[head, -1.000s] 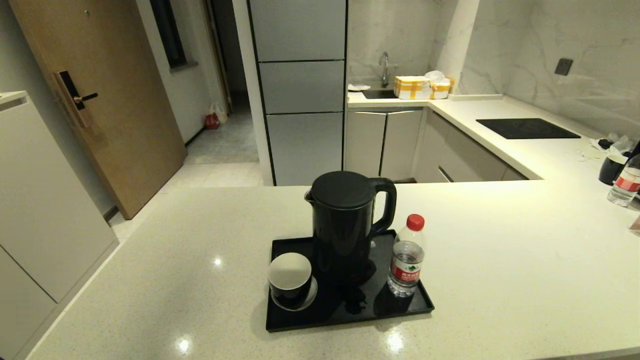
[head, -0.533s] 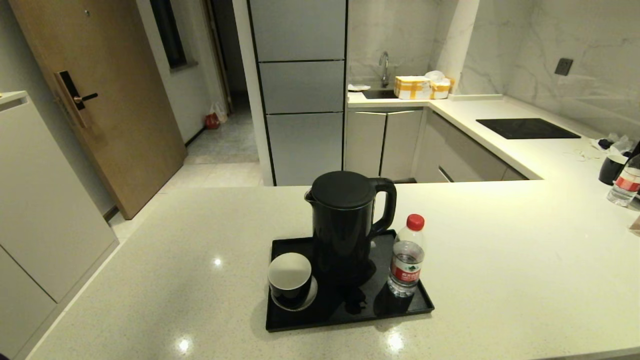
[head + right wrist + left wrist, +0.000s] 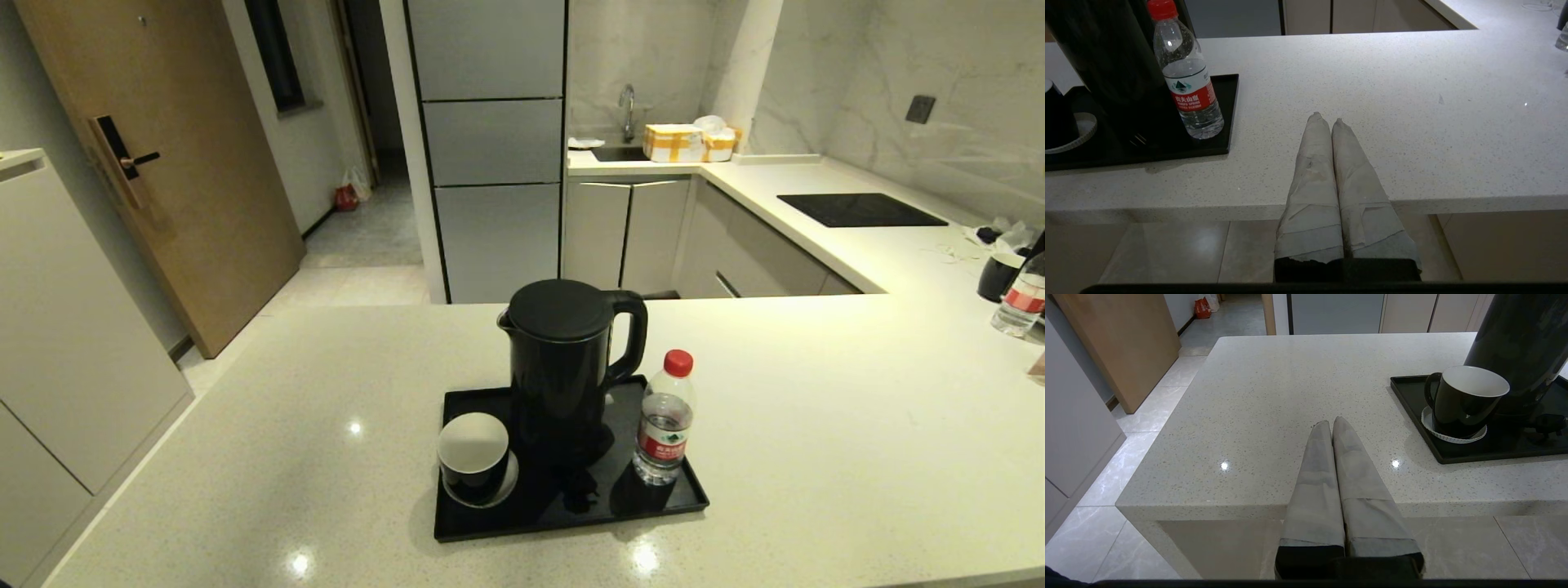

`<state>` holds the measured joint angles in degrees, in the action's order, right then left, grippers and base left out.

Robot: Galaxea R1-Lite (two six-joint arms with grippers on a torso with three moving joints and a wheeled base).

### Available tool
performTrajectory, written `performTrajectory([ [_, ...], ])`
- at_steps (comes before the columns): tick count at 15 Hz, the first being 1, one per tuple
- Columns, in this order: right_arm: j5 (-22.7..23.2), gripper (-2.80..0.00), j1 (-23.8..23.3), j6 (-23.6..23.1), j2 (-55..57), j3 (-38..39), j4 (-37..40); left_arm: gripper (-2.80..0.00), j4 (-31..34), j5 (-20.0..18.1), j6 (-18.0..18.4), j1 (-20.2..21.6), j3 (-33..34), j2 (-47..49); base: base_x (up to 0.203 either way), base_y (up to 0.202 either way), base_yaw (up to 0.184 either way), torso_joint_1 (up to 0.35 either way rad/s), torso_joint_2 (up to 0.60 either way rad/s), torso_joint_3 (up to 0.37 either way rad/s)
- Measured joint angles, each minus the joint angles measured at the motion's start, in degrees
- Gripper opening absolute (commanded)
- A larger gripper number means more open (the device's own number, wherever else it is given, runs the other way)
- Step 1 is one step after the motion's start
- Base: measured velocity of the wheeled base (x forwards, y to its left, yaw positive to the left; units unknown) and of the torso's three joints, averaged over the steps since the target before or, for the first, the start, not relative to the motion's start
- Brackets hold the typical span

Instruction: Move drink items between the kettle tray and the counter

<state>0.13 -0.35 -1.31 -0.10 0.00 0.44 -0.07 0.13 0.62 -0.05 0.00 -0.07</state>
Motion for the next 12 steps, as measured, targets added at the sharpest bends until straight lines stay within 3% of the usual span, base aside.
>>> performTrajectory([
  [12,-0.1,-2.80,0.0,0.8,0.0,0.0,0.0,-2.80,0.0,0.0,0.0,0.0,0.0,0.0,0.000,0.000,0.000,0.000,0.00,0.000],
])
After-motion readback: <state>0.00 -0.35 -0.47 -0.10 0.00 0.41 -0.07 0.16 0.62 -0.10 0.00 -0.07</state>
